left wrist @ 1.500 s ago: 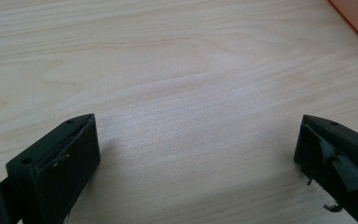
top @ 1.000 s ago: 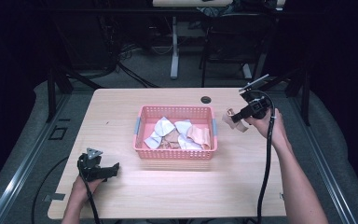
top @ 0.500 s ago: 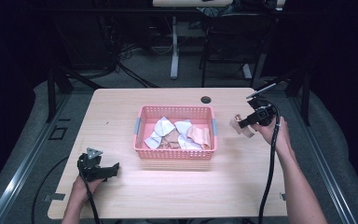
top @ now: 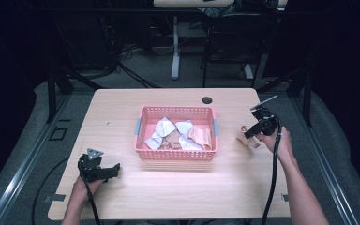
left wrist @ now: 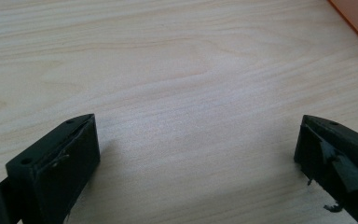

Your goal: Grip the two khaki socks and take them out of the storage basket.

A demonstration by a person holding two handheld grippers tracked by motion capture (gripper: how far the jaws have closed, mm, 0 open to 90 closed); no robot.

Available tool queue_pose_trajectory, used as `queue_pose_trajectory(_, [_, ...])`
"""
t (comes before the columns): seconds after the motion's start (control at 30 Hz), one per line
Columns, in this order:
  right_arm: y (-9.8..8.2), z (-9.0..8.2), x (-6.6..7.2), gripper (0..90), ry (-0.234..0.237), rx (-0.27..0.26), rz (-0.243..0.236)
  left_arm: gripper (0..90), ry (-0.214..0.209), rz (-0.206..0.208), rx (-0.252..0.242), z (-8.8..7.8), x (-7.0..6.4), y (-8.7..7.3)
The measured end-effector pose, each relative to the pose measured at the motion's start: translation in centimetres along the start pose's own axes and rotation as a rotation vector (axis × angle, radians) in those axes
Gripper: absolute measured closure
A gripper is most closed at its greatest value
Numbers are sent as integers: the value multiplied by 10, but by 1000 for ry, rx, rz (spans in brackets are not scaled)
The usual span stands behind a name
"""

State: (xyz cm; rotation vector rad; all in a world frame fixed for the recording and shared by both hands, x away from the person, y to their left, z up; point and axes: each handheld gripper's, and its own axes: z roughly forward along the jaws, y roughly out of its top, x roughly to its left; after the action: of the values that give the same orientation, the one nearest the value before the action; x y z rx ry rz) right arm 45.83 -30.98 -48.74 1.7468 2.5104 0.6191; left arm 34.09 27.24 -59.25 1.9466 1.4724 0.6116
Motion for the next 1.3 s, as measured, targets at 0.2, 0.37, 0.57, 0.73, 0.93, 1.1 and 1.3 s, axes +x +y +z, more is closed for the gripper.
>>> queue_pose_trajectory(0.2, [-3, 19, -2, 792, 5, 27, 7, 1, 0, -1, 1, 0, 0, 0])
queue_pose_trajectory(0.37, [-4, 28, 1, 742, 14, 55, 2, 2, -1, 0, 0, 0, 0, 0])
queue_pose_trajectory(0.57, [-5, 24, 2, 445, 16, 32, 14, 2, -2, 3, 0, 0, 0, 0])
queue_pose_trajectory(0.73, [-5, 11, 8, 247, -3, -10, -9, 2, -4, 5, -1, 0, 0, 0])
queue_pose_trajectory(0.93, [-1, 7, 18, 136, 22, -8, -53, 1, -3, 5, -1, 0, 0, 0])
queue_pose_trajectory(1.1, [1, -2, 24, 103, 16, -20, -82, 1, -3, 5, -1, 0, 0, 0])
queue_pose_trajectory(1.3, [3, -7, 26, 46, 27, -39, -87, 1, -4, 6, -1, 0, 0, 0])
